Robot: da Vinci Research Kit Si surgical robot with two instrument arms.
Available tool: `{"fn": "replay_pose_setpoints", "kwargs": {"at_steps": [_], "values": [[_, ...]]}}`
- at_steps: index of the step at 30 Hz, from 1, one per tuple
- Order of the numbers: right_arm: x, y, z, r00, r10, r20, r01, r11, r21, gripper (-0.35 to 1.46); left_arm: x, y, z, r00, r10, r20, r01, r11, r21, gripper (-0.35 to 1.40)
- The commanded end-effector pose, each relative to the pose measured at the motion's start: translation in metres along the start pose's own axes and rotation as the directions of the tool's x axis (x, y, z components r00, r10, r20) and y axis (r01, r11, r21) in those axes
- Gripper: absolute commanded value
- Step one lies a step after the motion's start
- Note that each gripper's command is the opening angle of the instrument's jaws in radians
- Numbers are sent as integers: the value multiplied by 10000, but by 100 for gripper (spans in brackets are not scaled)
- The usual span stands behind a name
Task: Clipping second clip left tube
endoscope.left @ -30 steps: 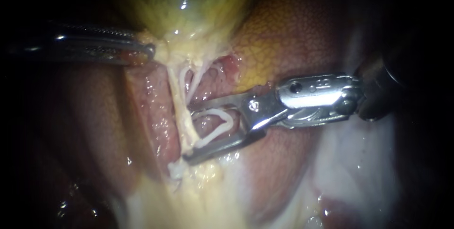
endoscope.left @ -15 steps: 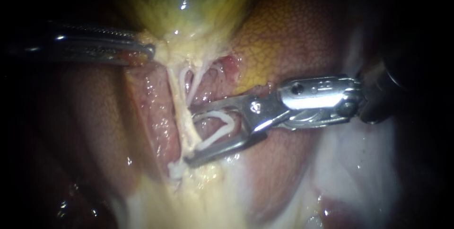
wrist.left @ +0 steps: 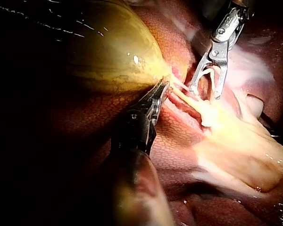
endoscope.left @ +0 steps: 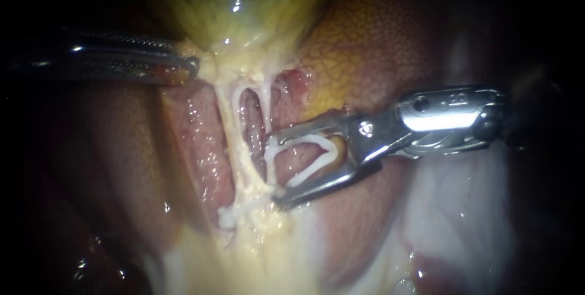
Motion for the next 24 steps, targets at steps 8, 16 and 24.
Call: {"fn": "replay_pose_setpoints", "kwargs": {"at_steps": [8, 16, 24], "values": [[10, -8, 3, 10000, -18, -45, 18, 10000, 90, 44, 0, 0, 1, 10000, 4, 0, -4, 10000, -3, -35], [1, -1, 19, 10000, -74, -24, 74, 9999, 108, 44, 1, -1, 2, 10000, 5, 2, -5, 10000, -13, -35], [-15, 10, 32, 9999, -169, 17, 169, 9997, 160, 44, 3, -2, 4, 10000, 15, 6, -15, 10000, -5, -35]]}}
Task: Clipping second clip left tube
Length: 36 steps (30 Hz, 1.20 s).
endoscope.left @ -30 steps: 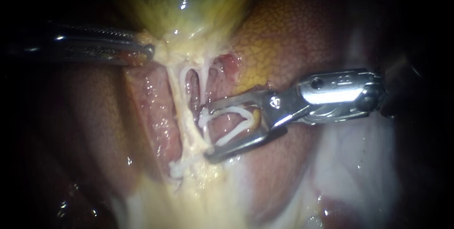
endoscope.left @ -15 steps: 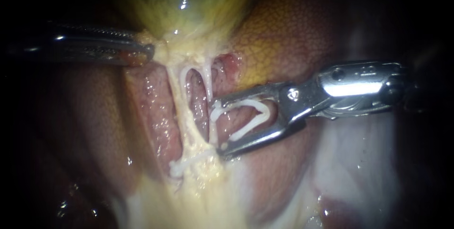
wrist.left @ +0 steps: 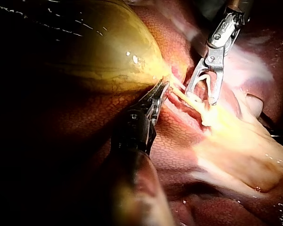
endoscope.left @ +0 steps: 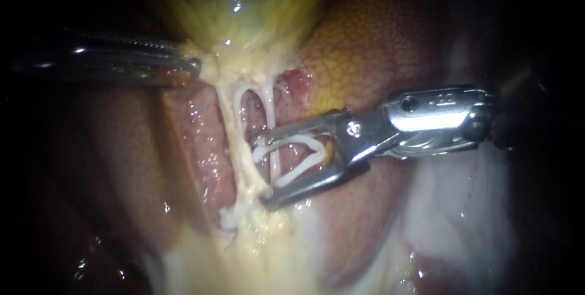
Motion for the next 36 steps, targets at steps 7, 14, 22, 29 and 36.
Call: {"fn": "replay_pose_setpoints", "kwargs": {"at_steps": [7, 14, 22, 29, 36], "values": [[-12, 13, 4, 10000, -66, 31, 66, 10000, 2, 44, 1, -1, 3, 10000, 11, 5, -11, 10000, 36, -35], [-18, 22, 5, 9997, -168, -196, 176, 9991, 379, 44, 2, -2, 5, 10000, 17, 7, -17, 10000, 58, -35], [-14, 14, 17, 9972, 39, -752, 54, 9924, 1228, 44, 2, -2, 5, 10000, 17, 8, -17, 10000, 57, -35], [-8, 5, 30, 9943, 109, -1060, 57, 9878, 1554, 44, 2, -2, 5, 10000, 17, 8, -17, 10000, 57, -35], [-4, -7, 37, 9912, 216, -1308, 50, 9798, 2001, 44, 2, -2, 5, 10000, 17, 8, -17, 10000, 57, -35]]}}
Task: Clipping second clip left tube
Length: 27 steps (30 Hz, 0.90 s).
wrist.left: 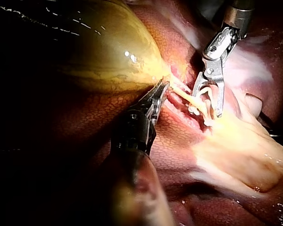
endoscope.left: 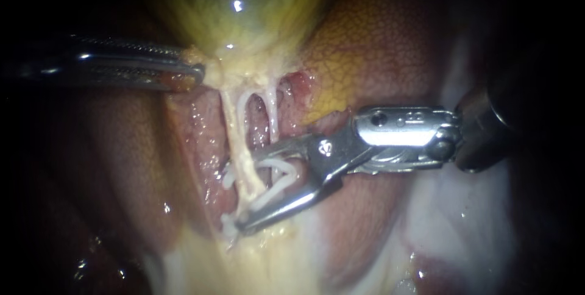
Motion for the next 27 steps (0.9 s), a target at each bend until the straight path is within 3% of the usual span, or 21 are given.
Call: {"fn": "replay_pose_setpoints", "kwargs": {"at_steps": [1, 16, 27], "values": [[1, -2, 1, 10000, -1, -25, 1, 10000, 63, 43, 0, 0, 0, 10000, -3, 0, 3, 10000, -3, -35], [4, -23, 15, 10000, 22, -80, -16, 9968, 803, 38, 0, 0, 0, 10000, -3, 0, 3, 10000, -1, -35], [8, -23, 16, 9986, 513, -93, -503, 9953, 824, 25, 0, 0, 0, 10000, -1, 0, 1, 10000, 3, -35]]}}
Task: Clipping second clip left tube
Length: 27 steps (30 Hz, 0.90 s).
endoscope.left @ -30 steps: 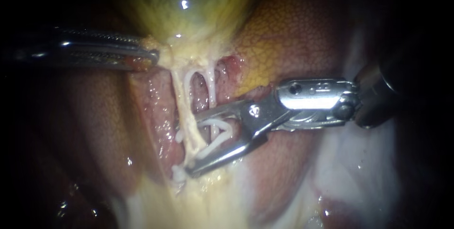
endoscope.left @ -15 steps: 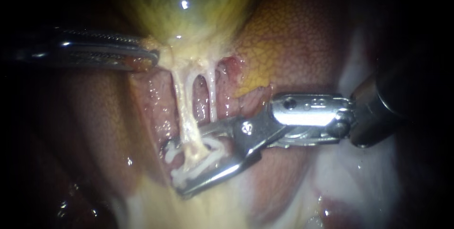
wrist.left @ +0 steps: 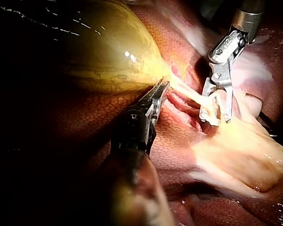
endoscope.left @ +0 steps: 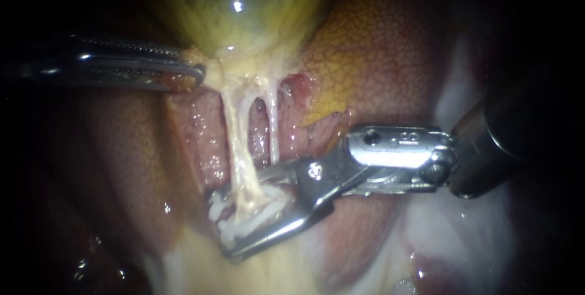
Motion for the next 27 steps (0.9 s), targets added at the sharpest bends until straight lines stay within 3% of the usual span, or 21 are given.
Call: {"fn": "replay_pose_setpoints", "kwargs": {"at_steps": [1, 16, 20, 27], "values": [[1, 0, 0, 10000, 18, -40, -18, 10000, 10, 24, 0, 0, 0, 10000, 1, 0, -1, 10000, 1, -35], [6, 5, 0, 9947, 971, -331, -972, 9953, -5, -7, 0, 0, 0, 10000, 2, 0, -2, 10000, 3, -35], [5, 5, -1, 9922, 1202, -328, -1202, 9927, 23, -35, 0, 0, 0, 10000, 2, 0, -2, 10000, 2, -35], [7, 6, -2, 9883, 1498, -303, -1495, 9887, 126, -35, 0, 0, 0, 10000, 1, 0, -1, 10000, 1, -35]]}}
